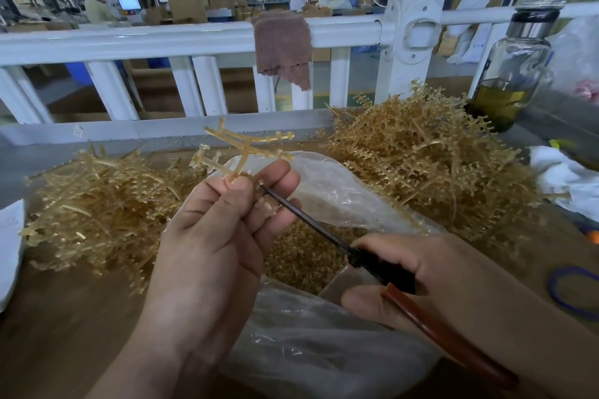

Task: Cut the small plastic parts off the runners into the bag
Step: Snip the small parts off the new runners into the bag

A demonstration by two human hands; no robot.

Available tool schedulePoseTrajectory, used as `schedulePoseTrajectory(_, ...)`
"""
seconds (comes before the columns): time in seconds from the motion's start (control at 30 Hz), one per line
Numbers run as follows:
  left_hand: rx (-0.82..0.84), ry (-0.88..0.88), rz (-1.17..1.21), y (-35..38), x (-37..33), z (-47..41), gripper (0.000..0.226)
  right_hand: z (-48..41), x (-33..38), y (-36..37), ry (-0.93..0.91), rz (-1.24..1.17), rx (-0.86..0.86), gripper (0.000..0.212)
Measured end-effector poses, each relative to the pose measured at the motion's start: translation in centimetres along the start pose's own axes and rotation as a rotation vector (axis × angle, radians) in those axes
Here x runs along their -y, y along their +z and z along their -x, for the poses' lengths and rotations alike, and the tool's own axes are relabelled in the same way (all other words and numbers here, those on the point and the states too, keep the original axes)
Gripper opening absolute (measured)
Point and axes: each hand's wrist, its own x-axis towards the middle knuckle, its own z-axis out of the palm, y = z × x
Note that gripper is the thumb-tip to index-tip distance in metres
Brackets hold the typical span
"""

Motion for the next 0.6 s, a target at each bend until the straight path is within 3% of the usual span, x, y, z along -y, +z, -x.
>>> schedulePoseTrajectory(0.13,-0.001,0.006,-0.013,0.2,-0.1,0.1,0.01,1.1,1.6,2.5,-0.073,0.026,0.097,0.058)
schedulePoseTrajectory(0.23,0.002,0.011,-0.026,0.2,0.0,0.2,0.008,0.6,0.9,1.8,-0.071,0.089,-0.034,0.058)
schedulePoseTrajectory(0.6,-0.001,0.034,-0.047,0.2,0.2,0.3,0.007,1.0,0.8,2.5,-0.072,0.095,-0.041,0.06)
